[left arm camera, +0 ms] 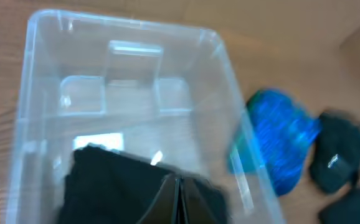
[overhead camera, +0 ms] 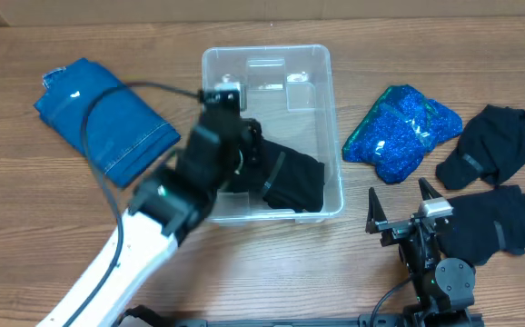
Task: Pack container
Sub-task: 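Lower the black garment into the bin's front half and release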
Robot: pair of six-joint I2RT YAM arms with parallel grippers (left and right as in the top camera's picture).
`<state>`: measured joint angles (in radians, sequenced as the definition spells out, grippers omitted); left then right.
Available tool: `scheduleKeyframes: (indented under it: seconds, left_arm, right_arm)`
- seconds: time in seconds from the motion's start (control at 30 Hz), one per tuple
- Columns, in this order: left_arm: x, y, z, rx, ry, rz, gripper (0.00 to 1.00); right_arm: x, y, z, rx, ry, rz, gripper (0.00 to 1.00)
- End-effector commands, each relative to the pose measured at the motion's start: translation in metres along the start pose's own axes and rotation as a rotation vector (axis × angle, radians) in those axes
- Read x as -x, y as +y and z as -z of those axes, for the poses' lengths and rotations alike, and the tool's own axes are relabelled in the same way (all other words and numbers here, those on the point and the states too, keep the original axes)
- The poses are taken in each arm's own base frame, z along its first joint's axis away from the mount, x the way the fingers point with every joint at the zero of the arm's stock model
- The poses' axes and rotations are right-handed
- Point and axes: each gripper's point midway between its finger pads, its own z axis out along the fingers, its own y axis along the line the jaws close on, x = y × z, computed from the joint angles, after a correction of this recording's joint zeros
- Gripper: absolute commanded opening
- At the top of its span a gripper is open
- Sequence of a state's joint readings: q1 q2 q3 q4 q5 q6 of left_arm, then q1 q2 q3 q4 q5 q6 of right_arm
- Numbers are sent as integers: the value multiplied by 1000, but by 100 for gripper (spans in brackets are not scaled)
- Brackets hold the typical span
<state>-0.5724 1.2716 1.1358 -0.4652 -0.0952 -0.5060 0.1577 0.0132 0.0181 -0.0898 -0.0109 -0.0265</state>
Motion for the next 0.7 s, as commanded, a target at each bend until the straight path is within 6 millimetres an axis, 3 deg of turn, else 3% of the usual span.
scheduleKeyframes:
  seconds: [0.0,0.13,0.27,0.47,0.57,0.67]
  left_arm:
    - [10,-21,-13,-82,99,-339,4]
    - [-5,-13,-52,-25,321,-578,4]
    - [-39,14,-79,49,557,-697,4]
    - [-94,13,-83,10,763,-792,4]
    - [-108,10,-85,6,803,-803,4]
    - [-125,20,-86,36,881,-767,4]
  right_arm:
    - [-3,-2,0,-10,0,4,100]
    - [-3,-2,0,-10,0,4,100]
    - [-3,-2,0,-10,0,4,100]
    - [-3,-2,0,-10,0,4,100]
    - [-3,-2,0,-10,0,4,100]
    - [-3,-2,0,-10,0,4,100]
